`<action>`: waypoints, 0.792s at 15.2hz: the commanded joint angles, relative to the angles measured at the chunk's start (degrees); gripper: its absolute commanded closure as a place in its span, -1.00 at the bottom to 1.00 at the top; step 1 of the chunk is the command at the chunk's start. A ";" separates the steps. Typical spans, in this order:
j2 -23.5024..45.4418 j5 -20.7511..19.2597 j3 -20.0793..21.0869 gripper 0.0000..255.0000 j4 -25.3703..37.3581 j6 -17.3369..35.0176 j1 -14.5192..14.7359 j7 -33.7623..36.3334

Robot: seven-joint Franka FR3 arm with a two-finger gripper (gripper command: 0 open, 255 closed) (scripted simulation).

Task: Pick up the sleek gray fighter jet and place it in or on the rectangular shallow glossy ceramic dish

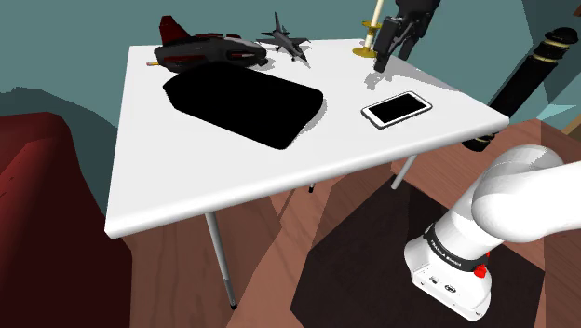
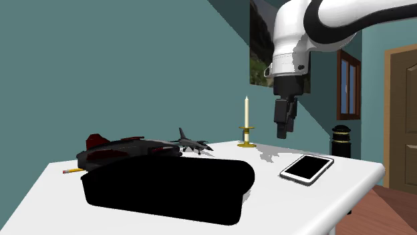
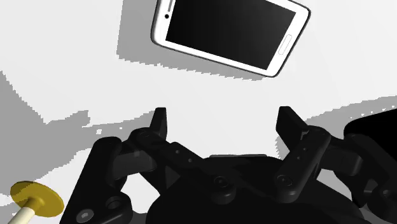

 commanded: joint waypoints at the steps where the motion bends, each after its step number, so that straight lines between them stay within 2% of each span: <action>1: 0.00 0.00 0.00 -1.00 0.00 0.00 0.00 0.00; 7: 13.35 -0.46 0.89 -1.00 7.75 5.89 -1.43 2.78; 12: 24.50 -1.29 1.52 -1.00 16.25 8.76 -2.47 5.08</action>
